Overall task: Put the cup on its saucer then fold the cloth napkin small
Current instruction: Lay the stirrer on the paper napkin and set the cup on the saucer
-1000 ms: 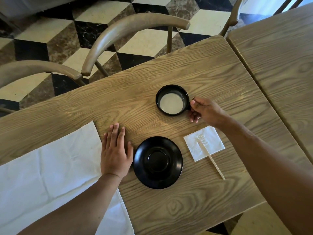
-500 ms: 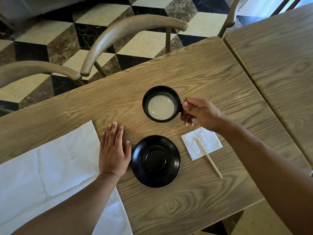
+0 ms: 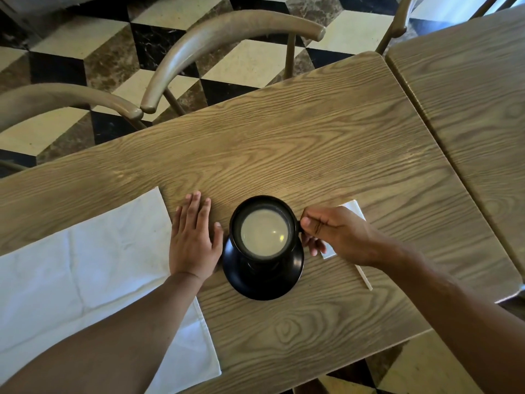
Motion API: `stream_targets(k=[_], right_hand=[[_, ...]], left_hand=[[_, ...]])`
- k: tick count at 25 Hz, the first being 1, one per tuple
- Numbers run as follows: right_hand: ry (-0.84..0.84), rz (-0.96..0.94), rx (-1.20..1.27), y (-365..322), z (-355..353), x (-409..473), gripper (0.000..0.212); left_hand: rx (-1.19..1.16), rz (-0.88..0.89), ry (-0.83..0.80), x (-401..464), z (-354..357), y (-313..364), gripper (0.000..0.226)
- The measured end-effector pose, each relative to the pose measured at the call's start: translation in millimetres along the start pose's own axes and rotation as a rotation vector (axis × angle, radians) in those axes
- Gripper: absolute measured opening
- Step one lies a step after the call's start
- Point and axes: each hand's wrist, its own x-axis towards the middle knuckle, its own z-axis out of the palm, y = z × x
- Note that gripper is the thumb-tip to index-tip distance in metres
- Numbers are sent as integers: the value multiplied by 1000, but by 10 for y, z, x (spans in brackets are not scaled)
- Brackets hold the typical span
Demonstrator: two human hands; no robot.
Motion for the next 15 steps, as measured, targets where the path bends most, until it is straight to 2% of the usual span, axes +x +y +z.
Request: stream_targets(k=[8,15], right_hand=[[-68,48,-40,51,199,-120,30],[-83,42,-83,98,260,-126,31]], left_hand=[[-13,-23,-73,14,-21,-3,68],[-33,-24,-52,15,41,-34,64]])
